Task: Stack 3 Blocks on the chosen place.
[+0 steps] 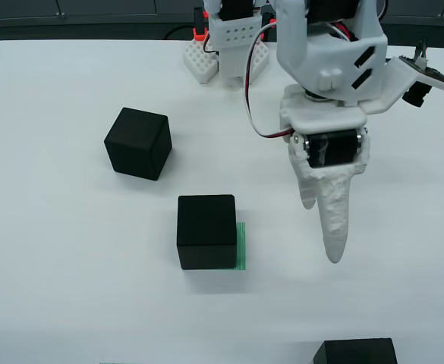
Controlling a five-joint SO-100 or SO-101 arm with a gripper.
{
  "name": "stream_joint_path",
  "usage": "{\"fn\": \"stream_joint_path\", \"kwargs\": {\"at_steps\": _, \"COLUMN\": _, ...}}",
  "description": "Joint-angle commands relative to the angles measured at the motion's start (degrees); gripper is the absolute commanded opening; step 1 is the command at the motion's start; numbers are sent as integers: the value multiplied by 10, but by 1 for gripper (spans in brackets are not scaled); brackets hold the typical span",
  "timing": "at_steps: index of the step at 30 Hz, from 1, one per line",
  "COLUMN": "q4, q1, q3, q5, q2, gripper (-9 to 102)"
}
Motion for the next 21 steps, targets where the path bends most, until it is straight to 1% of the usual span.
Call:
{"fn": "stream_joint_path", "kwargs": {"at_steps": 1, "q4": 11, "q1": 5, "q3": -77, "q5": 8, "q2": -29, "gripper": 33}}
{"fn": "stream_joint_path", "kwargs": {"at_steps": 7, "q4": 14, "q1": 13, "q3": -157, "q5": 29, "q2": -100, "gripper": 36}}
{"fn": "stream_joint_path", "kwargs": {"at_steps": 15, "q4": 33, "q1": 18, "q3": -272, "q5": 108, "q2": -186, "gripper": 36}}
{"fn": "stream_joint_path", "kwargs": {"at_steps": 21, "q4": 47, "q1": 18, "q3": -363, "q5": 121, "q2": -247, "gripper": 35}}
